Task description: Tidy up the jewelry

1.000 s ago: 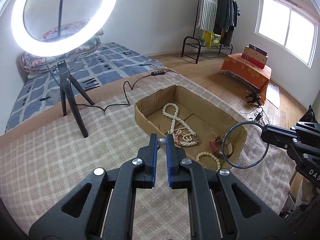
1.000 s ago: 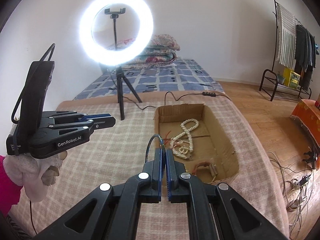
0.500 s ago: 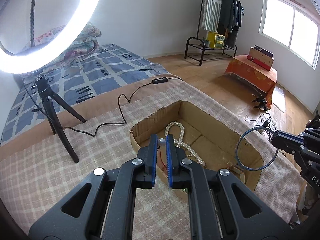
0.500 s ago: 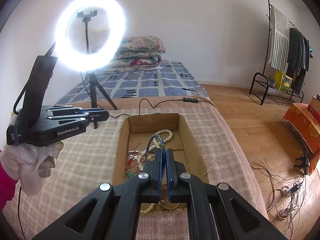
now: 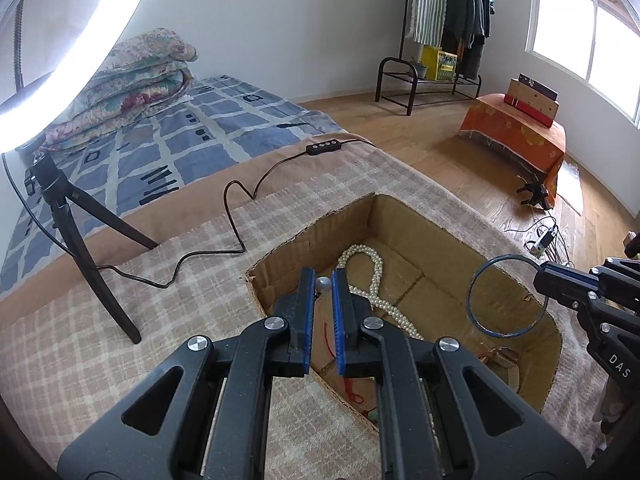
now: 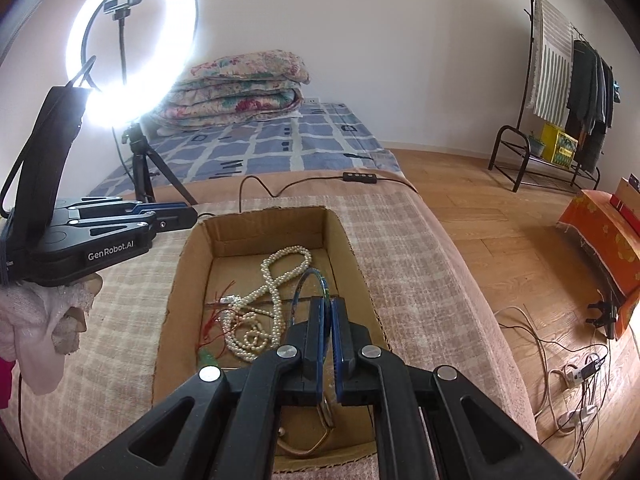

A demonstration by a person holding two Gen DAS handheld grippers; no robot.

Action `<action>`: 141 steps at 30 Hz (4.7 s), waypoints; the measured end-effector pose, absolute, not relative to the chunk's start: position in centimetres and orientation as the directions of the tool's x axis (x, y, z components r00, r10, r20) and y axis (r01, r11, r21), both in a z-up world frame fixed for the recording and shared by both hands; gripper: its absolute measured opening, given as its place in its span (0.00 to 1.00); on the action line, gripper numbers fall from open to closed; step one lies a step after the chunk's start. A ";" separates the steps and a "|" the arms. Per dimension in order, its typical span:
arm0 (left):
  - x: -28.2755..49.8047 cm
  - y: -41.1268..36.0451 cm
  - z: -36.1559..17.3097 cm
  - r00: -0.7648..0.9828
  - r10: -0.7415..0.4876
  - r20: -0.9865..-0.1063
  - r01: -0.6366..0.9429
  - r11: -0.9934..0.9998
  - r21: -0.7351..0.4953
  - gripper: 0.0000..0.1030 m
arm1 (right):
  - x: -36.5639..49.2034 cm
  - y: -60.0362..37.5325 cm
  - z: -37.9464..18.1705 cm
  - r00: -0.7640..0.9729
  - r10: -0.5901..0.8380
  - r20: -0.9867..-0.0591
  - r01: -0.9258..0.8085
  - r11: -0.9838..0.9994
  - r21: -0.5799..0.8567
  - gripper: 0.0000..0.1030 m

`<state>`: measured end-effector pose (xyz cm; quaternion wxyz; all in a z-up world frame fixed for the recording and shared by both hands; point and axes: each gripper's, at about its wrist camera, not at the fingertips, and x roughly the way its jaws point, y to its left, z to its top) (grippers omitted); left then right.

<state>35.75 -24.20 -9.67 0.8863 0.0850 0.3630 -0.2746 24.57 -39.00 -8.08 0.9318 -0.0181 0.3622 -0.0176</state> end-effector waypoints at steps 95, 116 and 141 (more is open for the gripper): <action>12.1 -6.4 -1.4 0.780 -0.230 -0.582 0.253 0.967 -0.043 0.95 | 10.7 -30.5 -0.4 0.851 -0.129 -0.509 0.092 0.991 -0.097 1.00; 11.7 -6.0 -0.9 0.807 -0.208 -0.553 0.229 0.973 -0.031 1.00 | 11.7 -30.2 -1.3 0.842 -0.102 -0.530 0.081 0.995 -0.064 1.00; 11.7 -6.2 -1.0 0.801 -0.215 -0.559 0.240 0.970 -0.028 1.00 | 12.0 -30.5 -1.2 0.843 -0.112 -0.526 0.088 0.994 -0.070 1.00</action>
